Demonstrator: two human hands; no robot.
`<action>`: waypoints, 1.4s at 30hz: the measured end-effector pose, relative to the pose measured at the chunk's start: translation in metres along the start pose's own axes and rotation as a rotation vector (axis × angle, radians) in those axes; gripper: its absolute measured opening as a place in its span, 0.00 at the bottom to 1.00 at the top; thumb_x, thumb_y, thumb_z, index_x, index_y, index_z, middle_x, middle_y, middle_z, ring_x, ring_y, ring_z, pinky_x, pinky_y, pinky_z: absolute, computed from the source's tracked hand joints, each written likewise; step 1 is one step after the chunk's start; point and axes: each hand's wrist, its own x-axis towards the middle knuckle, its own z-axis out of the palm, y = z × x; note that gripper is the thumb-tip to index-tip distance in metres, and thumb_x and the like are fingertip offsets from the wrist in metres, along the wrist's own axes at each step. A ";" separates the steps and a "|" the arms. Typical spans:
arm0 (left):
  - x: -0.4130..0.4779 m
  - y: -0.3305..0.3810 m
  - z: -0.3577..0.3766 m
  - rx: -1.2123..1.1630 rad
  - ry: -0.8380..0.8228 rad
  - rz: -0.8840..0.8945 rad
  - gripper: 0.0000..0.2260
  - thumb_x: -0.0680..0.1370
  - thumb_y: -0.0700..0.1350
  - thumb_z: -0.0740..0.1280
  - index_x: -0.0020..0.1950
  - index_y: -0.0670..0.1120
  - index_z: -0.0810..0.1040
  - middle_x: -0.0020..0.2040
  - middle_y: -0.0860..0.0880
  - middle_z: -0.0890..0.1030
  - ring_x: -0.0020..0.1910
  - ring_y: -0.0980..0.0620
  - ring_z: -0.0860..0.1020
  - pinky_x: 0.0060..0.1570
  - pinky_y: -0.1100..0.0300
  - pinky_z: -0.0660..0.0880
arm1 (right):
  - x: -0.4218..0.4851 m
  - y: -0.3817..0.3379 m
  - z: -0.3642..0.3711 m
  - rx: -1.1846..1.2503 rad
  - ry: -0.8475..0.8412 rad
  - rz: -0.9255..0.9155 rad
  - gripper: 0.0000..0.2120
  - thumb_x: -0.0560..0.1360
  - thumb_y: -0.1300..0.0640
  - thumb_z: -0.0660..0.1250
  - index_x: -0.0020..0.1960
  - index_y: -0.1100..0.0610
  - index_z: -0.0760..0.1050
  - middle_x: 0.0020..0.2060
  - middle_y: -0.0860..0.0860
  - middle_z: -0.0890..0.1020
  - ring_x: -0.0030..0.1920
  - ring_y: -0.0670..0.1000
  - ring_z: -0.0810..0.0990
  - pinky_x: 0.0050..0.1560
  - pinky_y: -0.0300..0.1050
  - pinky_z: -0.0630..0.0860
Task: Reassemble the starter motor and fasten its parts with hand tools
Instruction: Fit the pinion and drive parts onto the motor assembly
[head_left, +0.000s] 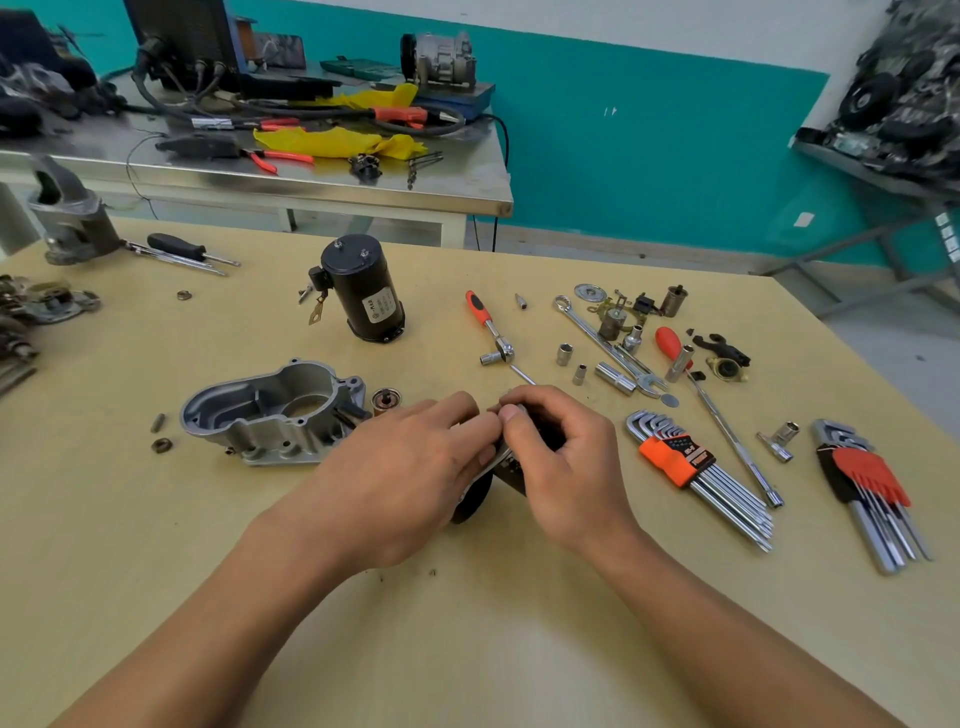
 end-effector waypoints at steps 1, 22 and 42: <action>0.000 0.000 0.000 0.015 -0.007 -0.006 0.13 0.83 0.55 0.45 0.57 0.53 0.67 0.51 0.55 0.69 0.46 0.51 0.71 0.46 0.52 0.73 | 0.000 0.000 0.000 -0.004 -0.005 -0.004 0.07 0.74 0.48 0.64 0.44 0.49 0.79 0.37 0.49 0.82 0.40 0.51 0.81 0.42 0.51 0.78; 0.004 -0.009 0.003 -0.529 0.219 -0.104 0.06 0.74 0.38 0.75 0.47 0.49 0.88 0.47 0.60 0.82 0.47 0.62 0.80 0.47 0.72 0.73 | -0.001 -0.001 0.000 0.007 0.002 0.027 0.08 0.73 0.47 0.64 0.43 0.49 0.80 0.38 0.48 0.83 0.41 0.50 0.81 0.43 0.48 0.78; 0.002 -0.018 0.000 -0.577 0.177 -0.045 0.08 0.75 0.41 0.74 0.49 0.53 0.87 0.44 0.57 0.83 0.48 0.54 0.80 0.45 0.52 0.78 | -0.001 -0.001 -0.002 0.026 -0.030 0.008 0.08 0.74 0.48 0.65 0.45 0.49 0.81 0.39 0.46 0.83 0.42 0.49 0.82 0.43 0.41 0.79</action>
